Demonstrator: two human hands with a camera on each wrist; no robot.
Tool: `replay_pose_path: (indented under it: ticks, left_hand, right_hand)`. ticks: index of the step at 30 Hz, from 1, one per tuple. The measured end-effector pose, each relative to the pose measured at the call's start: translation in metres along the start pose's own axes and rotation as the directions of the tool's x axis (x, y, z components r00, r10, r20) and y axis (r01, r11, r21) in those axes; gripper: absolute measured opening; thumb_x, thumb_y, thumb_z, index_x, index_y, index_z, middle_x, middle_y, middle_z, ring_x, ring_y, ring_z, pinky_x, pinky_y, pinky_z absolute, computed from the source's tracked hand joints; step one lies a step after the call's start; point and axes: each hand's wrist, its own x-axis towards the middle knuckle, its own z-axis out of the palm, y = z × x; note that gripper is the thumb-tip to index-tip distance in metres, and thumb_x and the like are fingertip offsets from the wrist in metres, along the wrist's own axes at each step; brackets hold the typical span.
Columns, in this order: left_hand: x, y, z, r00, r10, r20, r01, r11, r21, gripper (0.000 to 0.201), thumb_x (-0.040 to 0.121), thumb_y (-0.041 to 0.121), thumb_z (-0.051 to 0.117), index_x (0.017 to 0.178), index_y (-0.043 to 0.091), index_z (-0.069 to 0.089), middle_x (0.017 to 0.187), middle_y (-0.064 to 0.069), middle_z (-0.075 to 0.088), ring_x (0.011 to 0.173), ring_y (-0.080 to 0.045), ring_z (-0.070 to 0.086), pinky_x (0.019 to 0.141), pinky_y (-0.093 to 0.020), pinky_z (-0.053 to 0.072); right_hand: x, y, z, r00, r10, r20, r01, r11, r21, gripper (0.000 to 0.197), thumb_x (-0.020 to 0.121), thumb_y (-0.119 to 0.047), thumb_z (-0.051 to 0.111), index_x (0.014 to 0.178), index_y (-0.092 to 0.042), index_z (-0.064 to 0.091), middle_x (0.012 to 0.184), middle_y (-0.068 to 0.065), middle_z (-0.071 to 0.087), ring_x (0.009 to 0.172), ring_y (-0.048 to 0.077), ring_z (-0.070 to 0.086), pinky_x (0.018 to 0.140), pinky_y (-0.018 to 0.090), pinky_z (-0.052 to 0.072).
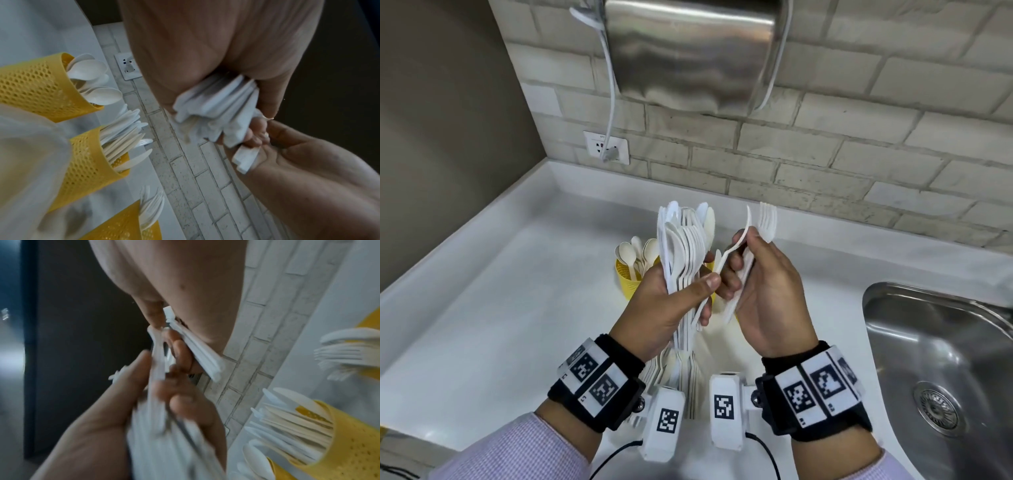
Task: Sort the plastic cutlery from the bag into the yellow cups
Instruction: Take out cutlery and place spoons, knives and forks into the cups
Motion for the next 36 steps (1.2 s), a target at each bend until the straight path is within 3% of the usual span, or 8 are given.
replay_pose_path:
  ticks: [6,11,17,21,25,28,32,36]
  left_hand:
    - [0.002,0.000,0.006,0.995,0.096,-0.004,-0.096,0.991,0.093,0.040,0.089,0.024,0.074,0.121,0.001,0.063,0.083,-0.018,0.064,0.064,-0.026,0.057,0.053,-0.031,0.048]
    - [0.001,-0.003,0.004,0.997,0.070,-0.017,-0.067,0.990,0.128,0.020,0.095,0.022,0.070,0.111,0.012,0.065,0.071,0.000,0.061,0.055,-0.021,0.054,0.056,-0.031,0.050]
    - [0.004,-0.010,0.001,0.998,0.066,-0.008,-0.065,0.992,0.107,0.013,0.094,0.023,0.068,0.107,0.025,0.070,0.076,-0.005,0.057,0.054,-0.026,0.051,0.059,-0.036,0.048]
    - [0.007,-0.011,0.004,0.996,0.088,0.005,-0.088,0.989,0.121,0.008,0.092,0.025,0.071,0.098,0.020,0.070,0.068,-0.013,0.055,0.052,-0.026,0.052,0.057,-0.035,0.048]
    - [0.008,-0.008,0.008,0.995,0.088,0.055,-0.094,0.990,0.104,0.016,0.093,0.028,0.070,0.107,0.033,0.075,0.074,-0.023,0.056,0.054,-0.026,0.052,0.056,-0.034,0.051]
    - [0.009,-0.008,0.008,0.995,0.069,0.067,-0.075,0.993,0.093,0.028,0.089,0.036,0.071,0.117,0.033,0.074,0.078,-0.034,0.055,0.055,-0.027,0.052,0.058,-0.035,0.051]
    - [0.010,-0.009,0.006,0.996,0.059,0.063,-0.064,0.994,0.089,0.025,0.087,0.034,0.072,0.112,0.035,0.075,0.066,-0.011,0.058,0.053,-0.025,0.053,0.056,-0.034,0.051]
    - [0.013,-0.011,0.005,0.998,0.052,0.038,-0.057,0.991,0.121,0.033,0.087,0.034,0.073,0.110,0.011,0.069,0.063,-0.014,0.055,0.052,-0.027,0.052,0.057,-0.036,0.048]
  right_hand:
    - [-0.004,0.005,0.009,0.992,-0.107,-0.061,0.092,0.973,-0.211,0.020,0.103,-0.027,0.055,0.089,-0.018,0.066,0.076,0.007,0.066,0.063,0.029,0.059,0.053,0.036,0.044]
    - [0.002,-0.008,0.007,0.953,-0.220,-0.208,0.194,0.971,-0.139,0.030,0.108,-0.023,0.047,0.079,-0.015,0.055,0.066,0.002,0.057,0.058,0.019,0.055,0.058,0.034,0.046]
    - [0.000,-0.029,-0.002,0.893,-0.447,-0.055,0.407,0.854,-0.325,0.019,0.107,-0.025,0.046,0.093,-0.014,0.053,0.059,-0.005,0.044,0.052,0.015,0.042,0.055,0.031,0.039]
    - [-0.013,-0.023,-0.004,0.939,-0.311,0.150,0.338,0.737,-0.586,0.016,0.096,-0.010,0.069,0.102,-0.003,0.057,0.053,0.013,0.042,0.043,0.026,0.042,0.049,0.034,0.050]
    - [-0.014,-0.017,-0.008,0.953,-0.194,0.233,0.301,0.705,-0.642,0.024,0.093,-0.012,0.072,0.101,0.004,0.056,0.044,-0.014,0.044,0.032,0.013,0.046,0.045,0.033,0.052]
    - [-0.012,-0.019,-0.012,0.948,-0.188,0.257,0.311,0.722,-0.618,0.020,0.095,-0.014,0.070,0.101,0.003,0.061,0.048,-0.012,0.056,0.038,0.030,0.059,0.049,0.043,0.057]
    - [-0.008,-0.018,-0.014,0.946,-0.185,0.268,0.314,0.730,-0.606,0.017,0.099,-0.014,0.064,0.101,0.003,0.063,0.054,0.022,0.062,0.047,0.042,0.064,0.055,0.029,0.054]
    - [-0.006,-0.016,-0.020,0.942,-0.234,0.240,0.334,0.713,-0.616,0.015,0.104,-0.007,0.055,0.099,0.005,0.062,0.062,0.022,0.066,0.048,0.039,0.065,0.057,0.026,0.053]
